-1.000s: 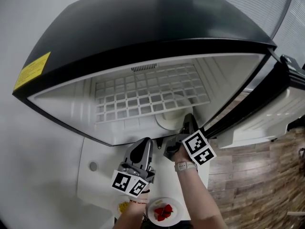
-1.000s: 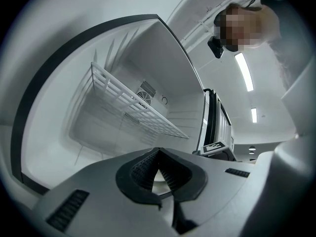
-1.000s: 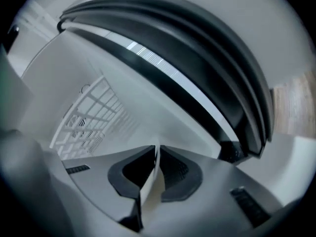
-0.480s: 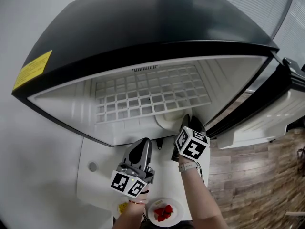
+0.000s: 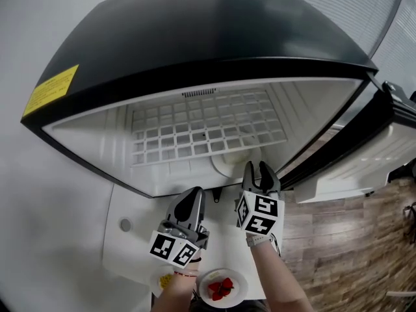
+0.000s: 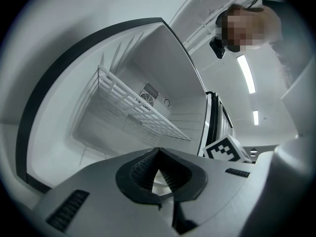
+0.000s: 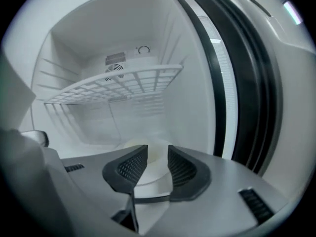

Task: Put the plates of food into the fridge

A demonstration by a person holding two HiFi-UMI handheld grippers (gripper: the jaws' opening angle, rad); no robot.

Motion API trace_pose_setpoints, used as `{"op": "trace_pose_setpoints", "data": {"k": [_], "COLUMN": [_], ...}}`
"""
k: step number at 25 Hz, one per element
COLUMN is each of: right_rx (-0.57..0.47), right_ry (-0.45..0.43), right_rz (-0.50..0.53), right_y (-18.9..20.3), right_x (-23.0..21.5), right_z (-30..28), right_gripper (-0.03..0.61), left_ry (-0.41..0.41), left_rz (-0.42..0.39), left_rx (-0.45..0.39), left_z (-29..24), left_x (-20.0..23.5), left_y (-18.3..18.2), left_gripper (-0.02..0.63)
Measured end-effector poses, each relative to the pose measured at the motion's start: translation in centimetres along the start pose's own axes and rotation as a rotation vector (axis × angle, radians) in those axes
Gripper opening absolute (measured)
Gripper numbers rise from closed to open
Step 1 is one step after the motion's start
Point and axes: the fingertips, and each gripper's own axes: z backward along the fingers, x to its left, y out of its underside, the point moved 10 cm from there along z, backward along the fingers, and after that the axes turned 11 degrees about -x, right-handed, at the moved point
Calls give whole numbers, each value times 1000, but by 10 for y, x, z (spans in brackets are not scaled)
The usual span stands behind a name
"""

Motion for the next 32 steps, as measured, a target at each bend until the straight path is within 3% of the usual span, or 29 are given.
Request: {"op": "trace_pose_setpoints", "data": {"k": [6, 8, 9, 16, 32], "right_rx": [-37, -49, -56, -110, -135], "right_ry": [-246, -284, -299, -374, -468], "right_rz": [89, 126, 131, 62, 70], "right_y": [-10, -13, -14, -30, -49], "right_x": [17, 23, 25, 33, 46], "right_z": [44, 58, 65, 105, 191], "right_gripper": [104, 8, 8, 7, 7], "left_ry": [17, 40, 54, 68, 93], "left_rz": [-15, -9, -6, -14, -78], "left_rx": [-4, -4, -4, 2, -32], "left_z": [4, 6, 6, 24, 72], "left_x": [-11, -15, -17, -29, -73], "left_y": [-8, -10, -11, -34, -77], "left_gripper": [6, 6, 6, 6, 6]}}
